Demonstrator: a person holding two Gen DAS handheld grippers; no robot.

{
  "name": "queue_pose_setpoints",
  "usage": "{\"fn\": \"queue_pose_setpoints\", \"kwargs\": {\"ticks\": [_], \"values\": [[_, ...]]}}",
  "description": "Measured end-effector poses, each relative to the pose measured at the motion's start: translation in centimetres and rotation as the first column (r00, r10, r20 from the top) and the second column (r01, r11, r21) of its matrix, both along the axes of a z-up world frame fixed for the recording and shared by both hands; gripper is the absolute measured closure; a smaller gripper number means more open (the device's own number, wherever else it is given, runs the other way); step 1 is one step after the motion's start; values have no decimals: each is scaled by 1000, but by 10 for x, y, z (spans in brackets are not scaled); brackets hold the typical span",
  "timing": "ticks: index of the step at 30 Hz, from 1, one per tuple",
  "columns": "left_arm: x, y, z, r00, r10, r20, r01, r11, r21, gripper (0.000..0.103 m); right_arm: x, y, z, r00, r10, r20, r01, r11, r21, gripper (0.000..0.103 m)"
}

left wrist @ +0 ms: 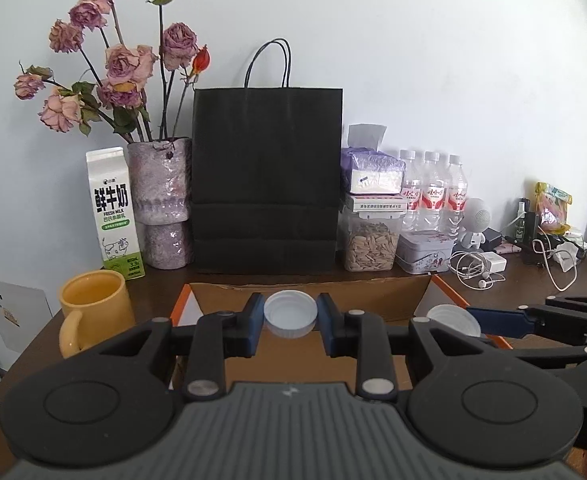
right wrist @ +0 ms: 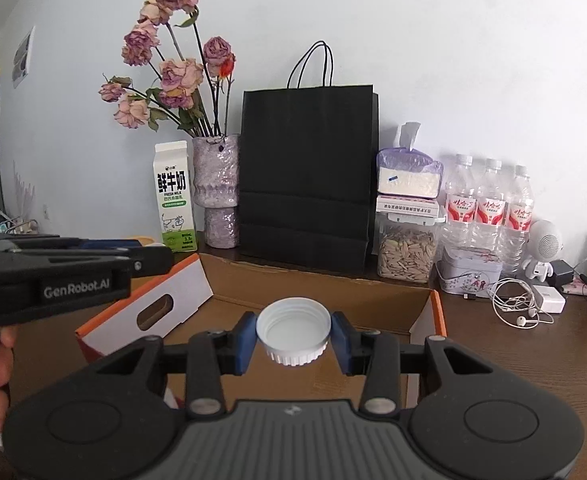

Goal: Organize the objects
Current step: 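Carry the white cap into the cardboard box and open the right gripper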

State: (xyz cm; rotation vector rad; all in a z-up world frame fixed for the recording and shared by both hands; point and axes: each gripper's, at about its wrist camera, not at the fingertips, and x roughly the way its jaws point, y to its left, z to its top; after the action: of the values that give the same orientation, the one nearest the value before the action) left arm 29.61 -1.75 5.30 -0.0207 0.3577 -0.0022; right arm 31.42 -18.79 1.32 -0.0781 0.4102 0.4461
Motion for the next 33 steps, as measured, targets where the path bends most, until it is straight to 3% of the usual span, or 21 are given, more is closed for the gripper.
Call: {"fn": "queue_pose_setpoints", "kwargs": {"ticks": [7,14,15,16,17,19,33], "values": [[34,12,-25,993,20,-116,-24,999,-30,74,37,10,-25,995,-22,-95,19,999,-35,64],[34,10,-28,990,18,-140,-20,1000,-17,70,39,7,-31,992,-28,-125,24,999,-36,64],[33,9,-27,991,17,-136,-19,1000,-17,47,39,8,-31,992,-30,-126,25,999,-46,62],[31,9,-26,992,22,-126,-24,1000,-17,14,40,8,-32,991,-31,-131,24,998,-58,52],[28,8,-24,994,35,-105,-36,999,-11,1,40,9,-33,990,-36,-134,28,998,-62,32],[24,5,-21,996,57,-70,-56,998,18,0,41,9,-34,989,-53,-135,44,996,-73,3],[23,5,-19,995,53,-80,-52,999,12,0,42,5,-32,989,-60,-137,53,997,-56,0]]}}
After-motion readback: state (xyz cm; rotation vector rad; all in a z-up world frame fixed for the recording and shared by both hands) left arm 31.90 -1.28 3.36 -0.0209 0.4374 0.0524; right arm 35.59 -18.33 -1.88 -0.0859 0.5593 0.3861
